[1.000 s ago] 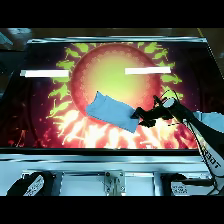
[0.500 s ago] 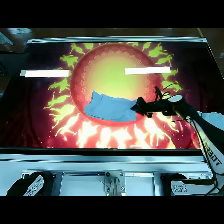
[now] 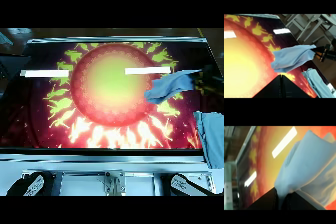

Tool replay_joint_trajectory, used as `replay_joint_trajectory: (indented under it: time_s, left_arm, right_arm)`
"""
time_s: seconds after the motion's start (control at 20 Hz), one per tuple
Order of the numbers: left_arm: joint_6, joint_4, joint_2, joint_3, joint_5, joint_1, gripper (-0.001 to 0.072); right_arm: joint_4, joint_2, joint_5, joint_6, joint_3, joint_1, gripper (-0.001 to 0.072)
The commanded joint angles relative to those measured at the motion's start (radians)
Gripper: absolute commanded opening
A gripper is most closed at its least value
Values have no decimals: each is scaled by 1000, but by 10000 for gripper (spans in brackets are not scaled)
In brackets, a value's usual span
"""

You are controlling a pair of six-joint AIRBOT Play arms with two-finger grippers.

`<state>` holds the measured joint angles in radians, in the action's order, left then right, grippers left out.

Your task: Fold the shirts.

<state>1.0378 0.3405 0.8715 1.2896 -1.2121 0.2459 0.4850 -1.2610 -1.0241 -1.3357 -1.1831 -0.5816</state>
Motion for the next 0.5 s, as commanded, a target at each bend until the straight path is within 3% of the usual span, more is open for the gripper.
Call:
replay_joint_trajectory:
  time_s: [0.0, 0.25, 0.45]
  left_arm:
    - [35, 0, -1, 0, -1, -21, 42]
    - [61, 0, 0, 0, -1, -102, 42]
    - [86, 0, 0, 0, 3, -160, 42]
  right_arm:
    - [52, 50, -57, -50, -19, -250, 68]
    - [178, 51, -152, -67, -19, -507, 69]
    - [206, 51, -153, 3, -19, -640, 68]
